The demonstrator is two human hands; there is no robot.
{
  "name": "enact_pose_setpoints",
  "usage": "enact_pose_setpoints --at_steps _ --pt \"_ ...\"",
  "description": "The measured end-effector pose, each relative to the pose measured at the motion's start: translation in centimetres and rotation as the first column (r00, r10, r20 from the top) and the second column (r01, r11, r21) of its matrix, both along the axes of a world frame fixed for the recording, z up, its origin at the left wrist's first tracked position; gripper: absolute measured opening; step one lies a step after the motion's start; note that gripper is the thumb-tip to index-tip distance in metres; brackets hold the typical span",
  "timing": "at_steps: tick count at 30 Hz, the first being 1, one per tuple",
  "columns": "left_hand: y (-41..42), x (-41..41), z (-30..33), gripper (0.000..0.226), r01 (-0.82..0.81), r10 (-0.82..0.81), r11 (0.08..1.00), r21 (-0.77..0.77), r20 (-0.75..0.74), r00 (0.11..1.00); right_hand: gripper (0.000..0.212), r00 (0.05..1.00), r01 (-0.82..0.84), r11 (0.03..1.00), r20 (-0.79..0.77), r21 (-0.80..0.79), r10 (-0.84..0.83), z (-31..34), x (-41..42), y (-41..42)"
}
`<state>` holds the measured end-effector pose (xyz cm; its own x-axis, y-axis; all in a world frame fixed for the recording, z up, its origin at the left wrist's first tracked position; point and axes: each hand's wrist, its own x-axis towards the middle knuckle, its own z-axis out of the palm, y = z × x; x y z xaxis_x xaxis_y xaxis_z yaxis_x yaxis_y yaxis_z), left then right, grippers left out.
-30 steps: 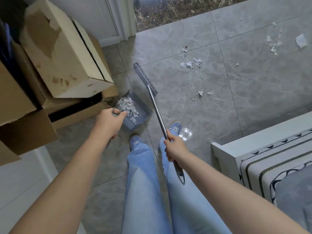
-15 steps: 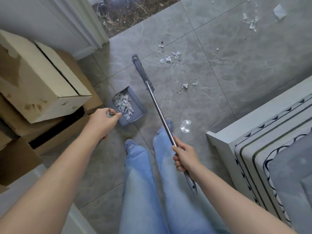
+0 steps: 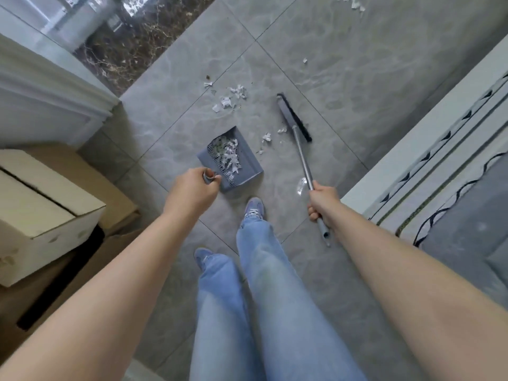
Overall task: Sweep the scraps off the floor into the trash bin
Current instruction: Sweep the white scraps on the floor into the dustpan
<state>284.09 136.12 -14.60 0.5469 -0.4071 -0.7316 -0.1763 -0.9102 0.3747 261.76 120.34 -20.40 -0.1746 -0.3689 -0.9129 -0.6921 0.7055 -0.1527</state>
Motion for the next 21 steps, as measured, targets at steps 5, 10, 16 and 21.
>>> enact_pose_setpoints --at_steps 5,10,16,21 --pt "-4.7 -0.4 -0.5 0.021 0.014 -0.014 1.0 0.012 -0.001 1.0 0.047 0.992 0.032 0.99 0.116 0.135 -0.048 2.3 -2.5 5.2" --pt "-6.4 -0.3 -0.6 0.017 0.018 -0.018 1.0 0.023 0.001 1.0 0.046 0.962 0.149 0.978 0.208 0.148 -0.178 5.9 -5.3 6.2" --pt "-6.1 -0.5 -0.7 0.026 0.047 -0.049 0.998 0.035 0.042 0.998 0.05 0.972 0.199 0.976 0.113 0.083 -0.208 2.3 -4.4 1.4" --pt "-6.6 -0.3 -0.9 0.024 0.069 -0.07 0.997 0.035 0.016 0.997 0.048 0.969 0.175 0.963 0.137 0.206 -0.205 2.6 -2.4 3.9"
